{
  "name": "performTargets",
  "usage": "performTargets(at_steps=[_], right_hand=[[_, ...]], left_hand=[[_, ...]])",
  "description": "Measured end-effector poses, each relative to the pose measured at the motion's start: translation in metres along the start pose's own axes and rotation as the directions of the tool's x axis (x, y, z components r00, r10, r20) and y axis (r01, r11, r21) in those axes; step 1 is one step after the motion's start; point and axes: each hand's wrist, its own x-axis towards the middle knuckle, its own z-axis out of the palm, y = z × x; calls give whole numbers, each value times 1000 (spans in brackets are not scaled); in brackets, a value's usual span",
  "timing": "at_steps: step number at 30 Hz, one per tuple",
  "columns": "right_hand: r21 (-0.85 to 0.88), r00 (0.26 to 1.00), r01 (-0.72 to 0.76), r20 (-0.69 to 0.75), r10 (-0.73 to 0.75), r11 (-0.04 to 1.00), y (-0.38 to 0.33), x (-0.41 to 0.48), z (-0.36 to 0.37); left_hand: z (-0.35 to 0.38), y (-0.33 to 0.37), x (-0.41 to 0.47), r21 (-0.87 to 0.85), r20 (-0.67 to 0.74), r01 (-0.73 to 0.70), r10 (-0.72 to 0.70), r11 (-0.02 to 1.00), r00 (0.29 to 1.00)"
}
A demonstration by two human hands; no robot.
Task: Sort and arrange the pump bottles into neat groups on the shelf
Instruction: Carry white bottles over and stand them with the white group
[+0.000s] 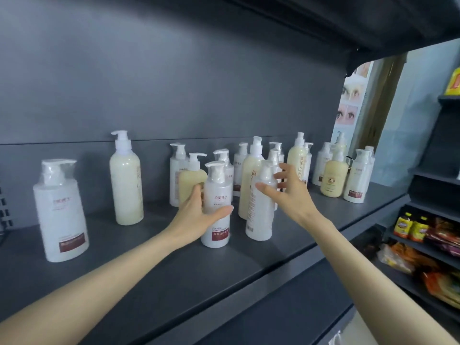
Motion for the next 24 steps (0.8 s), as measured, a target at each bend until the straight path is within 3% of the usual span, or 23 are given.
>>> performTargets(at_steps=[6,10,17,24], right_hand=[[173,998,-29,63,18,984,30,23,13],[315,981,-66,196,3,947,40,30,17],[409,971,-41,231,-60,912,41,30,15],[543,955,-5,252,-157,840,15,25,23]], left_hand=[[19,-10,11,-187,-89,58,-76,981,993],[28,-9,10,-208,-154,61,-94,976,983],[36,3,-2,-214,-261,95,-150,972,954],[30,40,-58,-274,-470,-7,-127,962,873]])
